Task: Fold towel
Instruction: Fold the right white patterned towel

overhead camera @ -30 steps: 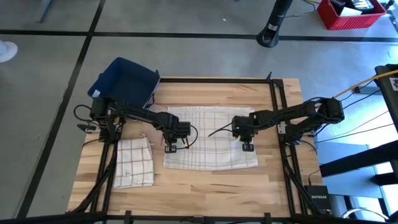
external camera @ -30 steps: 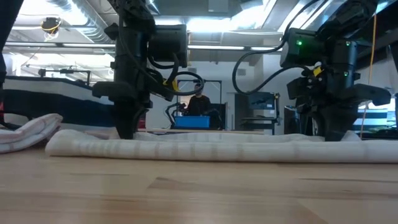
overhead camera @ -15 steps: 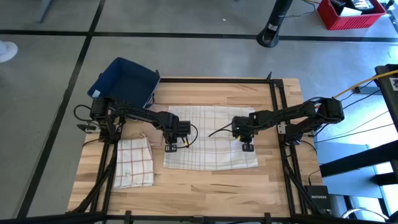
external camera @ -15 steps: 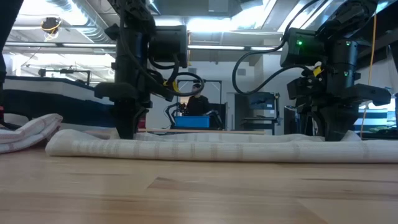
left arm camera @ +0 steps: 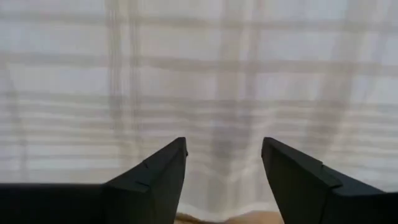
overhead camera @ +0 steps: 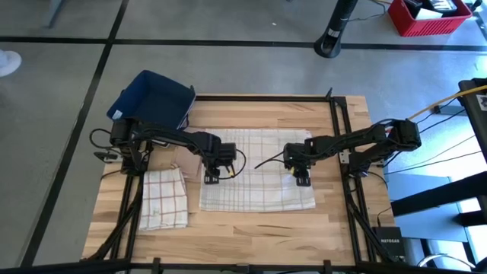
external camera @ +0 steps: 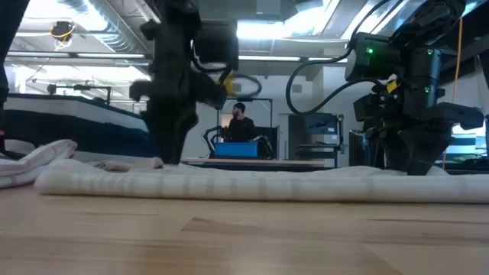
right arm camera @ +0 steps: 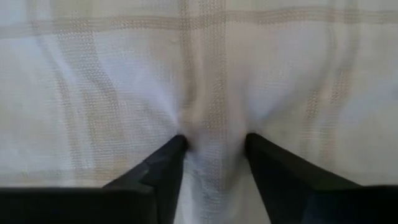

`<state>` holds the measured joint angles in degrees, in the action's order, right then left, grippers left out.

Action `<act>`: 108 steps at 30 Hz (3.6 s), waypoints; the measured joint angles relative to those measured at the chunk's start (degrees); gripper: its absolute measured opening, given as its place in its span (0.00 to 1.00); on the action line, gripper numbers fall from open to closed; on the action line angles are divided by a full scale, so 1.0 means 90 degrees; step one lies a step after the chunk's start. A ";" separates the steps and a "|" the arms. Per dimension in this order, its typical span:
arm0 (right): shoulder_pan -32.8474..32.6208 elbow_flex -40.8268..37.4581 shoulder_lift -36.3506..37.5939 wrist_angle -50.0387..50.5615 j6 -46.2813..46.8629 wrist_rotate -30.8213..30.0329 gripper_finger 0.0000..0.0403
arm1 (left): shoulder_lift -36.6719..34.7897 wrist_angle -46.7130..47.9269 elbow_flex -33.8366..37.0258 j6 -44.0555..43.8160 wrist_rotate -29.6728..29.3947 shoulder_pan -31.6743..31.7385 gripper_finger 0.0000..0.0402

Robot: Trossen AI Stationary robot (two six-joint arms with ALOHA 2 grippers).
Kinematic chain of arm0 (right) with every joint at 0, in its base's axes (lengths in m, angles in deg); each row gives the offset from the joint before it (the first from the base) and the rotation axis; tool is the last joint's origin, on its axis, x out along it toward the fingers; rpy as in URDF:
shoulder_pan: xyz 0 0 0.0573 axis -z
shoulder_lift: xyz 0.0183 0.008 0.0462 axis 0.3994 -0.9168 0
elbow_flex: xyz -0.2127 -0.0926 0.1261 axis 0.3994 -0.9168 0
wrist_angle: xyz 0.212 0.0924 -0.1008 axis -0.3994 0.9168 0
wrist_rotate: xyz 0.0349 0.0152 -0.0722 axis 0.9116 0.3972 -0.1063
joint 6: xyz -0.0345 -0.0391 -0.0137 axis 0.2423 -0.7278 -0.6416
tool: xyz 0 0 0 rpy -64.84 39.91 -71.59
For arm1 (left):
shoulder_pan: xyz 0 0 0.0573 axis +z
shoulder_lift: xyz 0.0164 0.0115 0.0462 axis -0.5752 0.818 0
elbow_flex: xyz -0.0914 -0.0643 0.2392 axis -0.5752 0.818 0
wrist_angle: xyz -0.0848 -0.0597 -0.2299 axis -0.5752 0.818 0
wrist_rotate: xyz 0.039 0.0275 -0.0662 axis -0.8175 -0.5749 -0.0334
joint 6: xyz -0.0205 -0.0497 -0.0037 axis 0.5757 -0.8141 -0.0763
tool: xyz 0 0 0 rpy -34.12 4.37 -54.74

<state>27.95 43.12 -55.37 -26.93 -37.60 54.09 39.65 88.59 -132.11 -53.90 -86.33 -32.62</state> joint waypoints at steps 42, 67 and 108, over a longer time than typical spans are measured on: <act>-0.0112 0.0175 0.0192 0.0420 0.0175 -0.0290 0.63 | -0.0073 -0.1516 0.1416 -0.0232 -0.0099 0.0030 0.33; -0.0119 0.0360 0.1248 0.0920 0.0423 -0.0674 0.02 | -0.1673 -0.0725 0.1405 -0.0627 -0.0496 -0.0058 0.01; -0.0664 0.0135 0.3603 0.0582 0.2321 -0.1820 0.01 | -0.2986 -0.1425 0.1962 -0.0462 -0.2752 -0.0941 0.02</act>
<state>21.97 44.33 -22.95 -21.69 -16.71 37.71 12.78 75.76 -114.45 -58.06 -111.09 -41.08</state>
